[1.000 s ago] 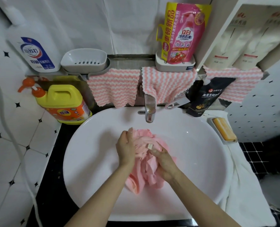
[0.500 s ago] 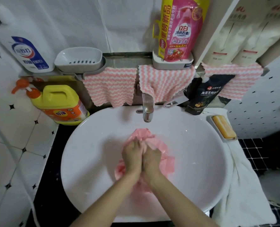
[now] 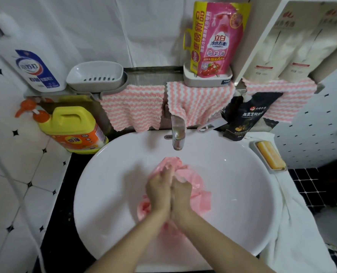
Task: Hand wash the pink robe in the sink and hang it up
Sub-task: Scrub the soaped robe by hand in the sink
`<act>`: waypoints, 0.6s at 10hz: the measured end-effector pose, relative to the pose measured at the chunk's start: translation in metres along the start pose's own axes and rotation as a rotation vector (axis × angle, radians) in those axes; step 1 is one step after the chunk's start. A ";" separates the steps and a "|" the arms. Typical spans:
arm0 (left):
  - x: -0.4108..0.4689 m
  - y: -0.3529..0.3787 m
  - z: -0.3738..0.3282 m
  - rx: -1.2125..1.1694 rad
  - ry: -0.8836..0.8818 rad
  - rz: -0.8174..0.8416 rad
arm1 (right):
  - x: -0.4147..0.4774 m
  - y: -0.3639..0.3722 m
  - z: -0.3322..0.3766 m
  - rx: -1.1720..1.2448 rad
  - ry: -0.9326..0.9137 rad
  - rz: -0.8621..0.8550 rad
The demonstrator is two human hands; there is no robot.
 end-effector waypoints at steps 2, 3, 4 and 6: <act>-0.020 -0.005 -0.006 0.053 -0.007 0.013 | 0.000 -0.023 0.042 0.543 0.092 0.229; 0.013 -0.006 0.004 -0.107 -0.097 0.055 | -0.011 -0.015 0.040 0.525 0.102 0.138; 0.025 -0.012 0.002 -0.243 -0.127 0.001 | -0.012 -0.015 0.047 0.905 0.278 0.241; 0.007 -0.007 0.005 -0.352 -0.392 0.085 | -0.006 -0.017 0.046 0.946 0.418 0.229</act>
Point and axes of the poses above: each hand's wrist, its own x-axis towards the middle knuckle, its own y-axis out of the palm, z = x × y, the point moved 3 cm from there along x, towards the middle knuckle, and after that the axes turned 14 degrees about x, right-handed, at the moved point
